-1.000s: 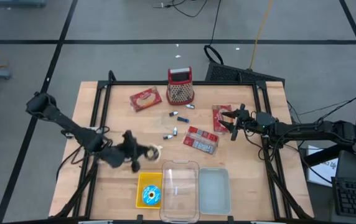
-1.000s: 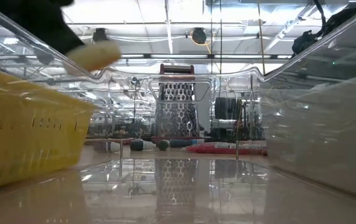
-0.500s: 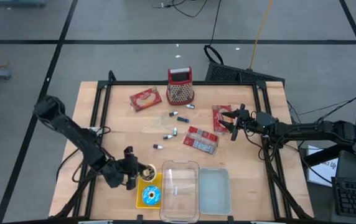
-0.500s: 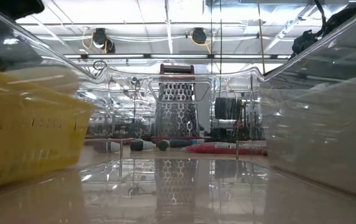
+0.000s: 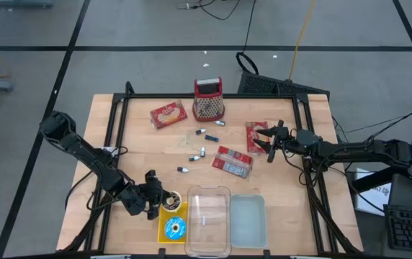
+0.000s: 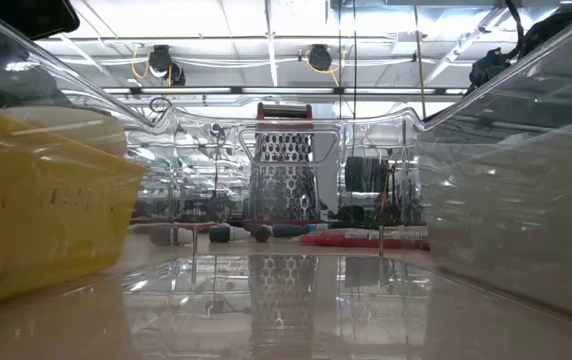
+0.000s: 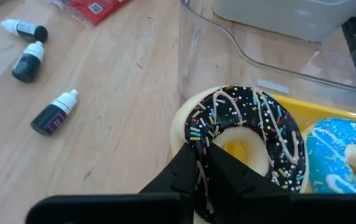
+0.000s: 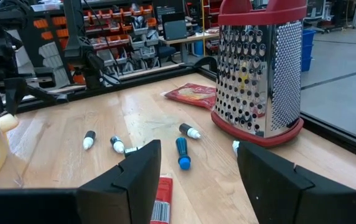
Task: Pick & Place Food Item
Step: Put the black donut into the yellow bin, then put the middle popcorn bag into the transparent bin
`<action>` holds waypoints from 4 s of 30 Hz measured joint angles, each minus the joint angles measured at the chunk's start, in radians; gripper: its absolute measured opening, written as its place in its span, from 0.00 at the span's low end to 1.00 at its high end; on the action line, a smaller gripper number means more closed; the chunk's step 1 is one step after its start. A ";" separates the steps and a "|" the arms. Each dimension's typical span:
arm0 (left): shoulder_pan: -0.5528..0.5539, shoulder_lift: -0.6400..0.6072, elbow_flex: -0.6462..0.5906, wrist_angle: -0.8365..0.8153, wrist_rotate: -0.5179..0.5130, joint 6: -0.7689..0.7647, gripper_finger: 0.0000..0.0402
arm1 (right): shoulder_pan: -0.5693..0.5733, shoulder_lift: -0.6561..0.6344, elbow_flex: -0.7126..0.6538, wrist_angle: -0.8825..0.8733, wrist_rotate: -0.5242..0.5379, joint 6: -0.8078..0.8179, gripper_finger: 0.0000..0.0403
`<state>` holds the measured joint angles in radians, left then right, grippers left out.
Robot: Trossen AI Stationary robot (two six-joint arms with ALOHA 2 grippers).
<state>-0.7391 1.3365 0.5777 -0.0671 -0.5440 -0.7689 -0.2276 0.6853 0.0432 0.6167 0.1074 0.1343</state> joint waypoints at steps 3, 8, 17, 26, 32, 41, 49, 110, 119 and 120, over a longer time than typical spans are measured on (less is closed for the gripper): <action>0.000 0.000 0.000 0.024 0.006 0.000 0.10 | 0.000 0.000 0.000 0.000 0.000 0.000 0.50; 0.000 0.000 0.000 0.054 0.023 0.019 0.11 | 0.000 0.000 0.000 0.000 0.000 0.000 0.50; -0.001 0.001 0.000 0.081 0.051 0.149 0.12 | 0.000 0.000 0.000 0.000 0.000 0.000 0.50; -0.008 0.001 0.000 0.107 -0.037 0.362 0.11 | 0.000 0.000 0.000 0.000 0.000 -0.004 0.50; -0.008 0.001 -0.001 0.181 -0.046 0.482 0.03 | 0.000 0.000 0.000 0.000 0.000 -0.004 0.50; -0.031 0.001 -0.001 0.249 0.028 0.446 0.11 | 0.000 0.000 0.000 0.000 0.000 -0.008 0.50; -0.037 0.001 -0.001 0.252 0.028 0.337 0.11 | 0.000 0.000 0.000 0.000 0.000 -0.008 0.50; -0.027 -0.003 -0.001 0.203 0.047 0.296 0.46 | 0.000 0.000 0.000 0.000 0.000 -0.015 0.50; -0.026 -0.101 -0.001 0.266 0.047 0.379 0.41 | 0.000 0.000 0.000 0.000 0.000 -0.015 0.50; -0.026 -0.128 -0.001 0.265 0.046 0.398 0.40 | 0.000 0.000 0.000 0.000 0.000 -0.015 0.50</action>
<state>-0.7654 1.2088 0.5766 0.1980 -0.4976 -0.3711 -0.2274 0.6853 0.0429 0.6163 0.1074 0.1192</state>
